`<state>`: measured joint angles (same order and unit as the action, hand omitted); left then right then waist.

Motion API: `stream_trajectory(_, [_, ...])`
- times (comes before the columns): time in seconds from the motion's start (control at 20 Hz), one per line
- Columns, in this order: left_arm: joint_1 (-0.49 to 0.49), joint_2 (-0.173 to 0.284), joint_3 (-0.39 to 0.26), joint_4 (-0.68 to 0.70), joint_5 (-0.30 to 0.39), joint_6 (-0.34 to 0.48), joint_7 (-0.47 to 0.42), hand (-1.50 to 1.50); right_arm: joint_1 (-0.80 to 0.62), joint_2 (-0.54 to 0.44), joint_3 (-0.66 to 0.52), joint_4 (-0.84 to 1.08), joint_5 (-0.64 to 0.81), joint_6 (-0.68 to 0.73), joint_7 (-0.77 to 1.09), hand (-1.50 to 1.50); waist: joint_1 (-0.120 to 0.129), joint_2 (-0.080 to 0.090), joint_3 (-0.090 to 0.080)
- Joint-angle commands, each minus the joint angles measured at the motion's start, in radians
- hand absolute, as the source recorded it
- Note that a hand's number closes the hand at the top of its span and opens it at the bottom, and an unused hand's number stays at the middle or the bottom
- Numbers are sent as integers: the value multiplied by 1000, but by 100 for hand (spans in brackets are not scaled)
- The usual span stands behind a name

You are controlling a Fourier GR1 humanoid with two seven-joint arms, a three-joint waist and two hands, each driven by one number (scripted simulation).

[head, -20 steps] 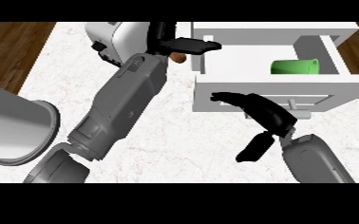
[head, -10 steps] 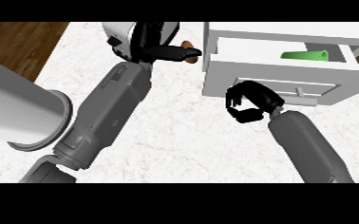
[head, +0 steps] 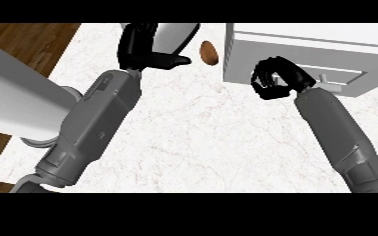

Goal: Pick up the cup, place it into the drawer and close the drawer

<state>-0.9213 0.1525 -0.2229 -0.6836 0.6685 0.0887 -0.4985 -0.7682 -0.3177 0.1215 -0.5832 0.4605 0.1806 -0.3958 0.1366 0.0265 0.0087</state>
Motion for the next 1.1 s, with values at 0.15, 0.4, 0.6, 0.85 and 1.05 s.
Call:
stream_trajectory(0.15, [52,39,-17,-48,-5,-49,20,-150,-171,-62,-120,100,-53,-41,44,150,39,12,-4])
stream_trajectory(0.4, [71,59,-12,-65,5,-77,28,-150,-179,-123,-139,80,-81,19,44,150,66,19,-4])
stream_trajectory(0.6, [85,41,-24,-79,4,-83,23,-150,-169,-143,-143,60,-99,61,39,150,75,24,-4])
stream_trajectory(0.85, [103,50,-21,-88,10,-106,18,-150,-170,-167,-165,28,-137,115,44,150,85,25,-6])
stream_trajectory(1.05, [109,67,-19,-99,11,-122,19,-150,-156,-180,-171,13,-152,138,56,150,93,24,-6])
